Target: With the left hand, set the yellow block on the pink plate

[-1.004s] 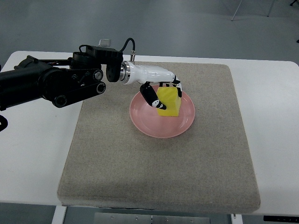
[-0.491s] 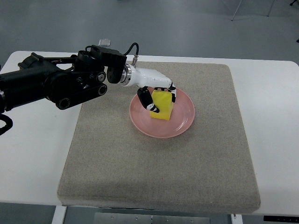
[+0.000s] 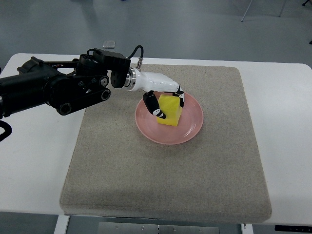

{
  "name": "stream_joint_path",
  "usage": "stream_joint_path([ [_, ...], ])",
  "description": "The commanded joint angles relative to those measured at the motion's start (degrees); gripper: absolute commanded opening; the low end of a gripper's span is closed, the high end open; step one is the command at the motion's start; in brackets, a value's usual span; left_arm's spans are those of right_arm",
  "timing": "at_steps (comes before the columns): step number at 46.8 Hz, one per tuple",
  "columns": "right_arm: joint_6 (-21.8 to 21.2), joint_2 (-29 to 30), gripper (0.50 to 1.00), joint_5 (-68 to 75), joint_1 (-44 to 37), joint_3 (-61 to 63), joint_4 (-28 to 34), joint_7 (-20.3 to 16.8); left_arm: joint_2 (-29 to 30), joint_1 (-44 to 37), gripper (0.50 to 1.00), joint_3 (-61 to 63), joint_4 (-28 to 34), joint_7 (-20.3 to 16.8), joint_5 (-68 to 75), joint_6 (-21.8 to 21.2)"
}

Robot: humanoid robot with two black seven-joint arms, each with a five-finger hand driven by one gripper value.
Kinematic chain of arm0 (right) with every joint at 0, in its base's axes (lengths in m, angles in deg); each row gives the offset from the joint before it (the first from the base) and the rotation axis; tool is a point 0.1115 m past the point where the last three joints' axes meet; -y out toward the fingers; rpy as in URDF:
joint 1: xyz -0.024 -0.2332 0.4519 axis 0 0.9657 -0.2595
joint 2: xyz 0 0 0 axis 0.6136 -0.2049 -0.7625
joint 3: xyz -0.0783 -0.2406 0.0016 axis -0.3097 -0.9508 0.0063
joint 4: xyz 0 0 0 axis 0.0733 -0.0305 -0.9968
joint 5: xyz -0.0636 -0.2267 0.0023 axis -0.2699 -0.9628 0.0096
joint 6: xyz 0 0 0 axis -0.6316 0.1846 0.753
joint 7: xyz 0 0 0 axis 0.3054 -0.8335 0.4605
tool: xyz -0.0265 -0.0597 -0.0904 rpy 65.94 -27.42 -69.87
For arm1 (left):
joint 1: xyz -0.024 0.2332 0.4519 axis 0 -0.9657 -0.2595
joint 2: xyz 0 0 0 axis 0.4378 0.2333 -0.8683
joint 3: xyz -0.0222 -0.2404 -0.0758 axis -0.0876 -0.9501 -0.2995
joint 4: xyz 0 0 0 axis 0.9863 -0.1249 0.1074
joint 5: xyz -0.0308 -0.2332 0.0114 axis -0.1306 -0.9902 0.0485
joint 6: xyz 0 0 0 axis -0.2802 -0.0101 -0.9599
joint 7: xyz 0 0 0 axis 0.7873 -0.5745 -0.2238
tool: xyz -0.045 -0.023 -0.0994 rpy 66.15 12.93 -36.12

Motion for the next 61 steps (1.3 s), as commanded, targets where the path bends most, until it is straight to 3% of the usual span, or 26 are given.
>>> stream_joint_path([
  [1,0.0,0.0,0.924,0.0,0.0,0.0,0.0,0.0,0.4,0.1,0.819,-0.2,-0.6,0.0,-0.1,0.0],
  [20,0.0,0.0,0.924,0.0,0.0,0.0,0.0,0.0,2.1,0.4,0.838,-0.6,-0.9,-0.3,-0.6,-0.2],
  [37,0.0,0.0,0.924,0.0,0.0,0.0,0.0,0.0,9.2,-0.5,0.842,-5.9,0.6,-0.7,-1.3,-0.5],
  [51,0.0,0.0,0.924,0.0,0.0,0.0,0.0,0.0,8.6,-2.4,0.851,-5.6,12.8,-1.2,-15.2,-8.1],
  [57,0.0,0.0,0.924,0.0,0.0,0.0,0.0,0.0,8.6,-3.9,0.849,-5.7,15.2,-1.1,-18.7,-9.1],
  [61,0.0,0.0,0.924,0.0,0.0,-0.1,0.0,0.0,7.8,-4.4,0.849,-6.3,16.9,-1.1,-21.9,-12.5],
])
